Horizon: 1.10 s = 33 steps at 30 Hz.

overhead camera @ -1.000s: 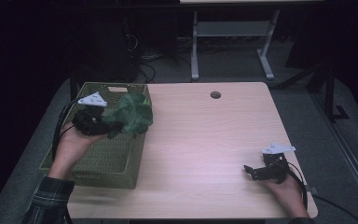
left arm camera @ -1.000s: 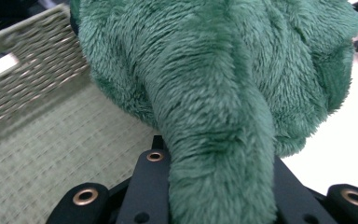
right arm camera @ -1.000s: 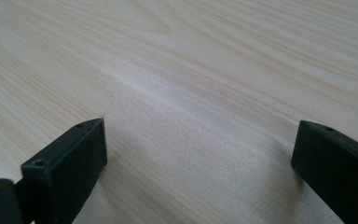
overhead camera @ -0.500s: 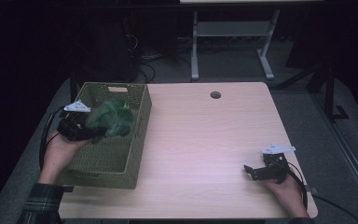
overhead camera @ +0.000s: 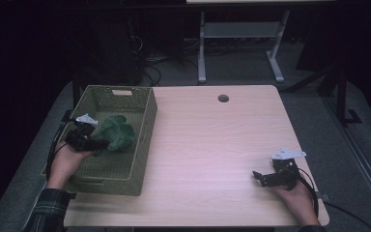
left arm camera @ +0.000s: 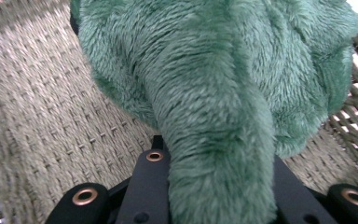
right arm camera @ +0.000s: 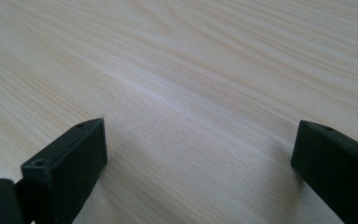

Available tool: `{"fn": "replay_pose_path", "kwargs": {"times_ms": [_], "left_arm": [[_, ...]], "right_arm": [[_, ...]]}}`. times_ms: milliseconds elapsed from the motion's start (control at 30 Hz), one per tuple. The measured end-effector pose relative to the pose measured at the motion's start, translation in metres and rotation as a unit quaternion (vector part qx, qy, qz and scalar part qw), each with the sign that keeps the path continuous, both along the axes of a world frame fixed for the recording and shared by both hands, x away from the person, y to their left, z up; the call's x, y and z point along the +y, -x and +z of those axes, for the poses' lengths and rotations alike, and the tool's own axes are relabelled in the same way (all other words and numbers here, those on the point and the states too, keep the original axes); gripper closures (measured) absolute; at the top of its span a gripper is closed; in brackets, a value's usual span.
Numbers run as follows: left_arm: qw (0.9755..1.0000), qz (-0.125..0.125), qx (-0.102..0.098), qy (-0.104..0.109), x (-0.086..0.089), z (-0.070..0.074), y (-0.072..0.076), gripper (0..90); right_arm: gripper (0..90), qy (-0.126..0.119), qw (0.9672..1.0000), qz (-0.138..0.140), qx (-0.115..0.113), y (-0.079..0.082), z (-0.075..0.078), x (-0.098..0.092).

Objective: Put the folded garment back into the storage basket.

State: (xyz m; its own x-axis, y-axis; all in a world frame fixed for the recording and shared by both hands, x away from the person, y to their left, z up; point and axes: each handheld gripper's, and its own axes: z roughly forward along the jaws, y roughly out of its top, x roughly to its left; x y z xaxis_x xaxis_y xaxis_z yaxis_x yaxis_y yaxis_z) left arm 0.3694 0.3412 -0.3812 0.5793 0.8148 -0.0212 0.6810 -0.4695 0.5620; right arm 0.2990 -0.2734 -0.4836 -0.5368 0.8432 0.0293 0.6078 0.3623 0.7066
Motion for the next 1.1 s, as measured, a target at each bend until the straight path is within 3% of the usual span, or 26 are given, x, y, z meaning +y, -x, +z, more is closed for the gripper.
{"fn": "replay_pose_path", "kwargs": {"times_ms": [333,467,633,867,900,967,1100], "left_arm": [[0.9991,-0.001,0.035,-0.023,-0.003,-0.02,-0.006,74.8],[0.9984,-0.009,0.047,-0.029,-0.004,-0.024,-0.008,69.9],[0.9986,-0.012,0.046,-0.024,-0.002,-0.025,-0.008,57.2],[0.9993,-0.004,0.034,-0.016,0.0,-0.024,-0.008,25.4],[0.9995,-0.005,0.029,-0.013,0.001,-0.023,-0.007,25.4],[0.9996,-0.009,0.023,-0.014,0.001,-0.021,-0.006,16.5],[0.9999,-0.014,0.002,-0.005,0.001,-0.012,-0.002,14.5]], "right_arm": [[3.0,0.0,1.0,0.0,0.0,0.0,0.0,0.0],[3.1,0.0,1.0,-0.001,0.0,0.0,0.0,0.0],[3.1,0.0,1.0,-0.002,0.0,0.0,0.0,0.0],[3.1,0.0,1.0,-0.002,0.0,0.0,0.0,0.0],[3.1,0.0,1.0,-0.002,0.0,0.0,0.0,0.0],[3.1,0.0,1.0,-0.002,0.0,0.0,0.0,0.0],[3.1,0.0,1.0,-0.002,0.0,0.0,0.0,0.0]]}}
